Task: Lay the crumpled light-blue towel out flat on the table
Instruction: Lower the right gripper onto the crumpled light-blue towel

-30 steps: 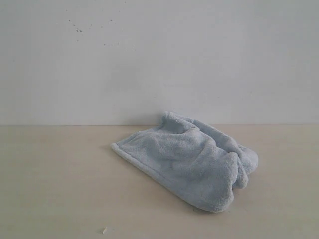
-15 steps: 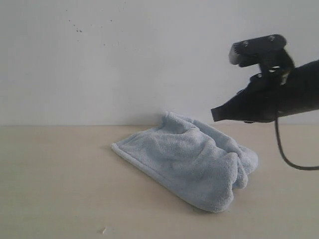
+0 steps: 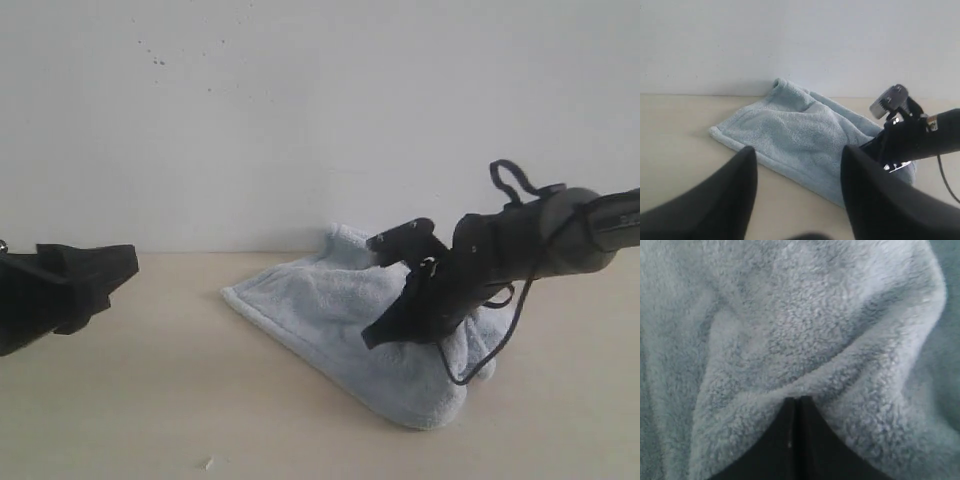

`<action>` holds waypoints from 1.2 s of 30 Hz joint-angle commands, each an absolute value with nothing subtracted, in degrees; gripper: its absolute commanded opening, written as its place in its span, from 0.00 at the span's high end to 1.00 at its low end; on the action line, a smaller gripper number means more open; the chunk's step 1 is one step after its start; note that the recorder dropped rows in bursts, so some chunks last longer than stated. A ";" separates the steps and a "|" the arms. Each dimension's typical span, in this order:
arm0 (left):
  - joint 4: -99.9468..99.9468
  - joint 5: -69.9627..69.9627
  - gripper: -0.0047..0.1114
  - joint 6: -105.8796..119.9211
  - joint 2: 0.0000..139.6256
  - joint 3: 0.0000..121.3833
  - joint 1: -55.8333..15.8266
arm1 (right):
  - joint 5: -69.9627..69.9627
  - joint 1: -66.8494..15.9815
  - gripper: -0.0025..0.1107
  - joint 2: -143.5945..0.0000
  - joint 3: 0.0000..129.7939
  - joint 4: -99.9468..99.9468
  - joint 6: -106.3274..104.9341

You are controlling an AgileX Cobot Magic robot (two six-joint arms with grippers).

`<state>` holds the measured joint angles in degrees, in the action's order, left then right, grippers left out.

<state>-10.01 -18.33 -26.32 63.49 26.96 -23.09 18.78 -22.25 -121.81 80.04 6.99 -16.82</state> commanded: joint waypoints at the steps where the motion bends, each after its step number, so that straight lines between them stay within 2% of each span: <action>1: -10.55 -17.96 0.53 -24.89 64.76 27.50 -23.42 | 22.68 -25.34 0.98 -125.16 80.99 7.34 -18.43; 5: -10.55 -16.67 0.53 -24.72 64.61 27.50 -23.42 | 36.71 -30.43 0.98 -123.87 81.09 7.61 -20.09; 8: -10.55 -13.93 0.53 -24.72 62.63 27.37 -23.42 | 40.11 -35.01 0.98 -120.31 77.30 10.88 -22.45; 11: -10.55 -10.25 0.53 -24.72 58.38 27.01 -23.42 | 39.65 -39.08 0.98 -113.90 70.73 18.41 -27.17; 17: -11.80 -6.57 0.53 -25.12 51.35 25.73 -23.42 | 39.43 -43.13 0.98 -102.43 63.29 18.57 -28.72; 24: -12.01 -4.65 0.53 -25.59 49.82 25.25 -25.71 | 30.57 -40.40 0.98 -88.49 59.39 16.75 -28.98; 29: -12.01 -7.35 0.53 -25.59 54.28 25.25 -29.37 | 26.60 -37.16 0.98 -90.61 59.41 16.86 -33.37; 36: -12.86 -10.26 0.53 -25.59 60.25 25.25 -30.08 | 20.07 -37.01 0.98 -104.96 66.99 17.22 -35.70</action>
